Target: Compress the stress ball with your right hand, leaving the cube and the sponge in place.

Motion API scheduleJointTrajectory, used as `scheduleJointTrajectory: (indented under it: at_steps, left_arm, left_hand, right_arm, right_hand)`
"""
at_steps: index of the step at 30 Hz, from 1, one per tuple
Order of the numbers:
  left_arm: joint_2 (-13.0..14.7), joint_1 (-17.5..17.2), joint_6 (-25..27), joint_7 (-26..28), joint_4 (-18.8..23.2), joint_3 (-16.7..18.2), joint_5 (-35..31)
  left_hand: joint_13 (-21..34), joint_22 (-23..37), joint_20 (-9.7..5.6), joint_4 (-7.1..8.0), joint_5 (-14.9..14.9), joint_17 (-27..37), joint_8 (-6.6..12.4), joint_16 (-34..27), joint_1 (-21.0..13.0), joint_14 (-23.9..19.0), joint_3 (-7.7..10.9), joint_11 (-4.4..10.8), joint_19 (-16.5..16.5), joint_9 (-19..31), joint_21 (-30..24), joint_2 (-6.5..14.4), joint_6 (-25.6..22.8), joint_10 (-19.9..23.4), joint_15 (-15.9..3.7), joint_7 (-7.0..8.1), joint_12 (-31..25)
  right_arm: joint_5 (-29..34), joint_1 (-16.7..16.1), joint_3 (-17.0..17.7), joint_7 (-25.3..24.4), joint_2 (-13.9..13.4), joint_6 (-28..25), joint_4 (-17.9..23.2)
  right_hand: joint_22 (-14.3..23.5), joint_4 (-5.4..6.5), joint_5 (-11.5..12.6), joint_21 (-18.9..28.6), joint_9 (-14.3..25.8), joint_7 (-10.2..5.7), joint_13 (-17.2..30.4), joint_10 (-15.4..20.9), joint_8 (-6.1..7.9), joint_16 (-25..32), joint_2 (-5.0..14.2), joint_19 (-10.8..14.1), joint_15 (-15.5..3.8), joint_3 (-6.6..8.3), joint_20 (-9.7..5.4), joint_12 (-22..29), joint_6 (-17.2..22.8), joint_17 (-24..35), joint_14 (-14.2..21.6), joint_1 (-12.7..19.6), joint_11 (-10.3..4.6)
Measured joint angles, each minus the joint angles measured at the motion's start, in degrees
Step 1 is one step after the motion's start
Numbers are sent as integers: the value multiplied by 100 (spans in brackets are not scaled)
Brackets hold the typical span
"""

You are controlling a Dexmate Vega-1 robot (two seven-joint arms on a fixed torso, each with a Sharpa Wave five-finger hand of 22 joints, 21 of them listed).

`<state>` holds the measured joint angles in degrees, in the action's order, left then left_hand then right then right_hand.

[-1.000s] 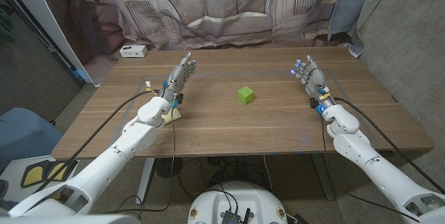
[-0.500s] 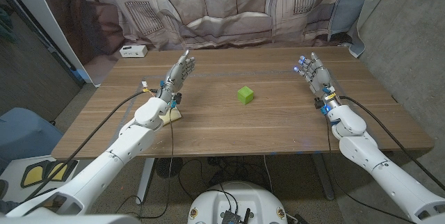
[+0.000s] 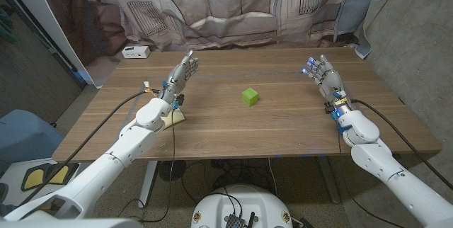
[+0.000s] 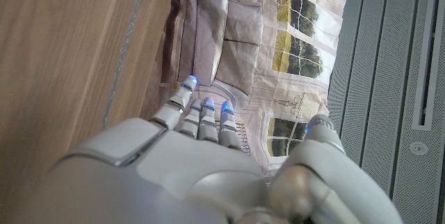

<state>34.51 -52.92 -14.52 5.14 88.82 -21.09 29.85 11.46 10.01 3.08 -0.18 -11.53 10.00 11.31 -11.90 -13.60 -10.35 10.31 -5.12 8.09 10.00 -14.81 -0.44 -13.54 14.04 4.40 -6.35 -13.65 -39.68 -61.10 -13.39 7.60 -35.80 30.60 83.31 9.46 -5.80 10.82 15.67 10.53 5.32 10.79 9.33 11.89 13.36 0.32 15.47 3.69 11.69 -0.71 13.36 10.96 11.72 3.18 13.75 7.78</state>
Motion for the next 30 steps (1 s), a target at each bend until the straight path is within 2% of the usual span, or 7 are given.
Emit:
scheduleJointTrajectory:
  at_steps: [3, 12, 24, 30]
  left_arm:
    - [-13, 11, -10, -14, -11, -11, -2]
    - [-59, 13, -93, -75, -51, -26, 13]
    - [-71, -26, -134, -63, -13, -39, -3]
    - [-60, -44, -134, -42, 52, -41, -32]
  left_hand:
    - [0, 0, 3, 0, 0, 0, 0, 0, 0, 0, 0, 9, -3, 26, 0, 0, -29, 35, 0, 11, -11]
    - [0, -1, 21, 0, 0, 0, 0, 0, 0, 0, 0, 11, -21, 29, 41, 0, -49, 71, 0, 31, -44]
    - [0, -1, 20, 1, 0, 0, 0, 0, -30, -61, 0, 19, -21, 29, 62, 30, -112, 125, 0, 13, -44]
    - [0, -1, 20, -23, 0, -1, 44, 0, -30, -144, -24, 27, -21, 29, 62, 30, -152, 171, -21, -9, -44]
  right_arm:
    - [2, -99, 46, -25, -44, 30, 78]
    - [2, -354, 167, -112, -135, 103, 270]
    - [7, -765, 392, -219, -284, 179, 555]
    - [14, -940, 494, -258, -333, 237, 660]
  right_hand:
    - [0, 0, 0, 0, 0, 0, 0, 31, 0, 0, 0, 31, 0, 0, 31, 0, 0, 0, 0, 0, 31]
    - [0, 0, 0, -18, 0, -11, 12, 62, 0, 0, 0, 59, 31, 0, 3, 0, 52, 0, 31, 0, 0]
    - [0, -22, 0, -22, 0, 10, 29, 101, 0, 0, 0, 133, 19, -22, 9, 0, 72, 0, 82, 0, 40]
    - [0, -22, 0, -22, 0, 10, 29, 133, 0, 22, 0, 133, 40, -22, 9, -1, 72, 0, 103, 0, 10]
